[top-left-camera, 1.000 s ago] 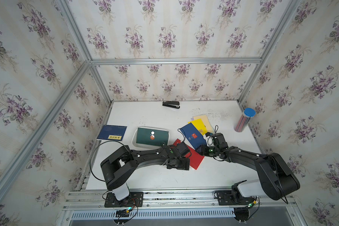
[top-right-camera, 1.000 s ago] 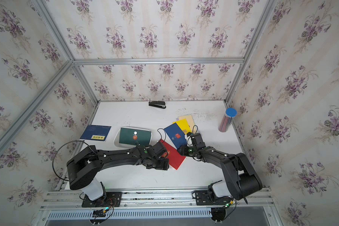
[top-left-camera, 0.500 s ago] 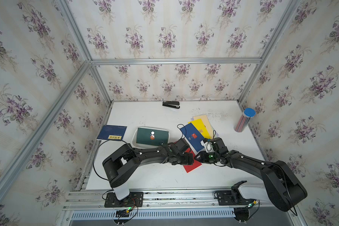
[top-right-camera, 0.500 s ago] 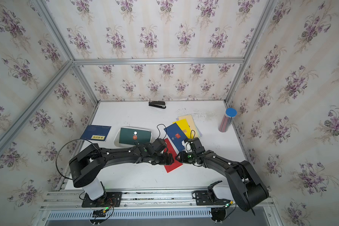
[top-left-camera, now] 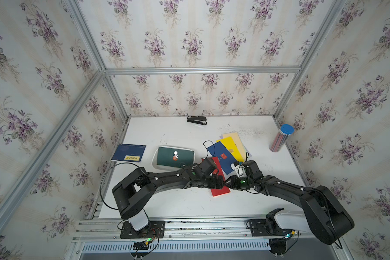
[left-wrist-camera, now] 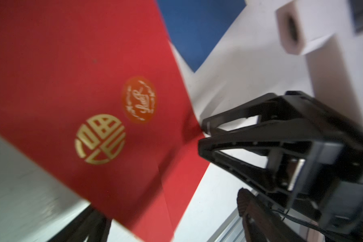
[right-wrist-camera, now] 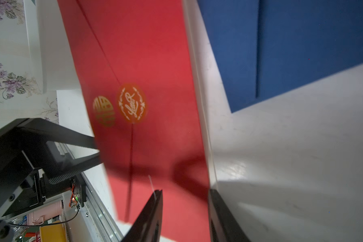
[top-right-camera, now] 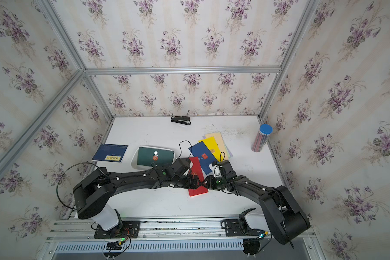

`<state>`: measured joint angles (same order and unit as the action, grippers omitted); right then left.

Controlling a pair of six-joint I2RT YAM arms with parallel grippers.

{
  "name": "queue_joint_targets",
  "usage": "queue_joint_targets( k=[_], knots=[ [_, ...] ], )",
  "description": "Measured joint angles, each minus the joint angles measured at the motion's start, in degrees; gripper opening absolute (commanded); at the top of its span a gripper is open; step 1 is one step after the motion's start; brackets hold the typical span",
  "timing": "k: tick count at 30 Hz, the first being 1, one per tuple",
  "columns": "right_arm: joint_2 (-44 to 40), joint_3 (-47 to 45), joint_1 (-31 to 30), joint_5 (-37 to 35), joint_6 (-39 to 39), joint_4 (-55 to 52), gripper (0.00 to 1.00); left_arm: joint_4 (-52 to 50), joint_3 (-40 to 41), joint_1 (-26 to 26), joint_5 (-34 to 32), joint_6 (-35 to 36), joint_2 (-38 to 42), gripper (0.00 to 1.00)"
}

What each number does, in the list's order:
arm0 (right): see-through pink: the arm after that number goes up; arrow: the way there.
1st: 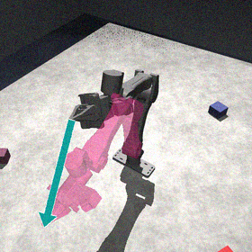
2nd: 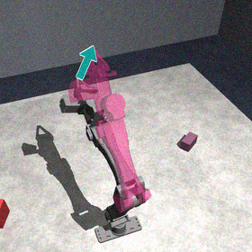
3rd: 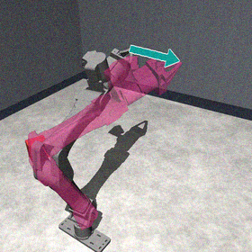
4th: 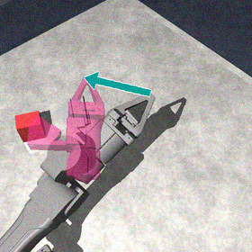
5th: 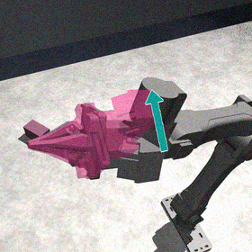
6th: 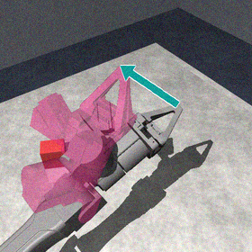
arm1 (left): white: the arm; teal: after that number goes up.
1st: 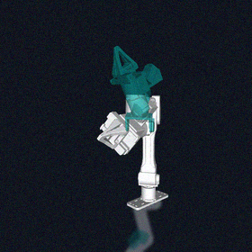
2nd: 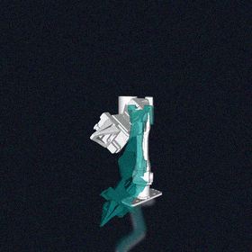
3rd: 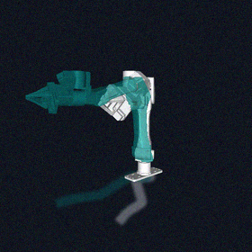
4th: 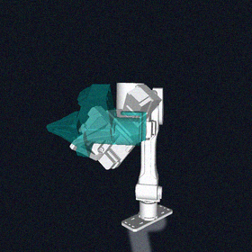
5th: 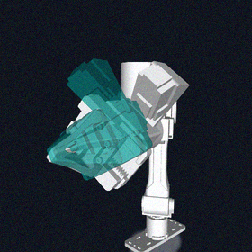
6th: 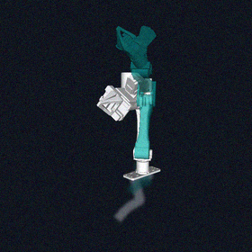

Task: Put the sealed envelopes into the storage box
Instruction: Pick up the envelope from the center of the board.

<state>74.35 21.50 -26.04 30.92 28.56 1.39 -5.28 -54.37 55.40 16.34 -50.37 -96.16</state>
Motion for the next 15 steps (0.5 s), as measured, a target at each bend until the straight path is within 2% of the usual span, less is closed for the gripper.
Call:
queue_joint_targets(
  k=[4,7,9,12,13,15],
  knots=[
    [-0.26,-0.39,-0.04,-0.02,0.17,0.52,0.41,2.38,-0.04,0.09,1.01,0.98,0.63,0.9],
    [-0.26,-0.44,-0.04,-0.02,0.17,0.74,0.41,3.1,-0.42,0.09,1.44,1.6,0.66,0.79],
    [-0.26,-0.48,-0.02,-0.02,0.17,0.83,0.4,3.06,-1.25,0.09,1.42,2.05,0.48,0.68],
    [-0.33,-0.52,-0.04,-0.07,0.17,0.87,0.4,1.79,-3.21,0.07,0.76,2.84,-0.28,0.42],
    [-0.37,-0.57,-0.04,-0.07,0.17,0.87,0.4,0.96,-3.82,0.09,0.37,3.15,-0.52,0.3],
    [-0.42,-0.59,-0.04,-0.09,0.17,0.87,0.4,-1.38,-5.4,0.07,-0.37,3.63,-1.05,0.17]
  ],
)
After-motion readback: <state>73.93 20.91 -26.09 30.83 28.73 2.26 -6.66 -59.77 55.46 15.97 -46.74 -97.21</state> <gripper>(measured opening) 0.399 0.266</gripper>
